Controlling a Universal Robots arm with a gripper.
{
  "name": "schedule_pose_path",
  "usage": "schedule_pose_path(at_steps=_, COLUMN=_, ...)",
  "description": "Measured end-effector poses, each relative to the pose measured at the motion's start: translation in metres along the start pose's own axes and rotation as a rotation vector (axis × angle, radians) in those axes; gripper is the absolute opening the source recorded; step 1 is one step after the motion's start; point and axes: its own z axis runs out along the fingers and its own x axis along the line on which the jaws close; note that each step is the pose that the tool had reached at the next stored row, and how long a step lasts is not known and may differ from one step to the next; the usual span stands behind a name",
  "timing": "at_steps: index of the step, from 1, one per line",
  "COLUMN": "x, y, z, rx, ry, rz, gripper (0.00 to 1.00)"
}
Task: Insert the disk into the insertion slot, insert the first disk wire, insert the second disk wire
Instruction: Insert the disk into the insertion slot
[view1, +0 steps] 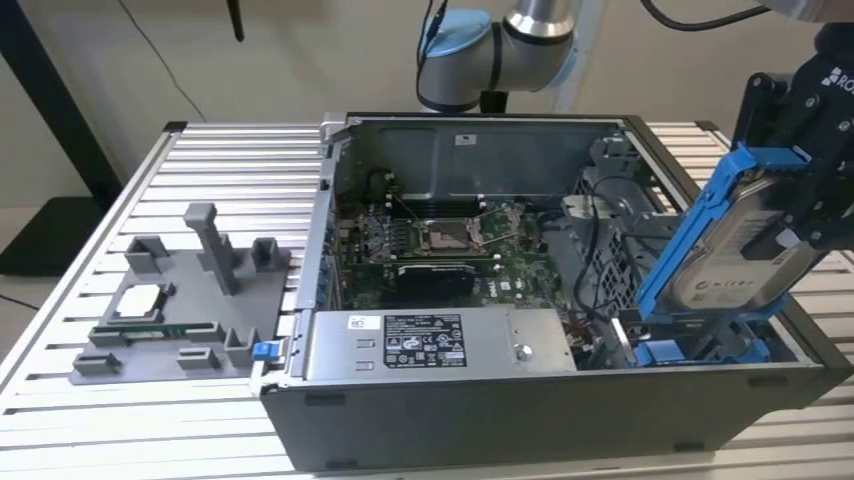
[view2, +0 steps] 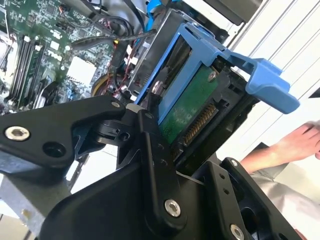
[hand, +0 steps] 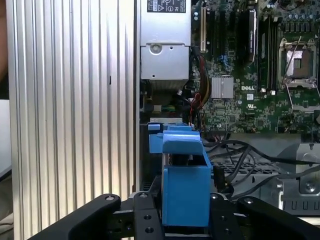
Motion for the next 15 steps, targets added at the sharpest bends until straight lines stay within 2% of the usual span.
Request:
schedule_pose_path(at_steps=10, x=0.0001, y=-0.0011, z=0.0126, rx=-0.0051, ry=-0.0002, rz=0.002, gripper=0.00)
schedule_pose_path(at_steps=15, x=0.0001, y=-0.0014, z=0.0194, rx=-0.0052, ry=-0.0038, rz=0.002, gripper=0.00)
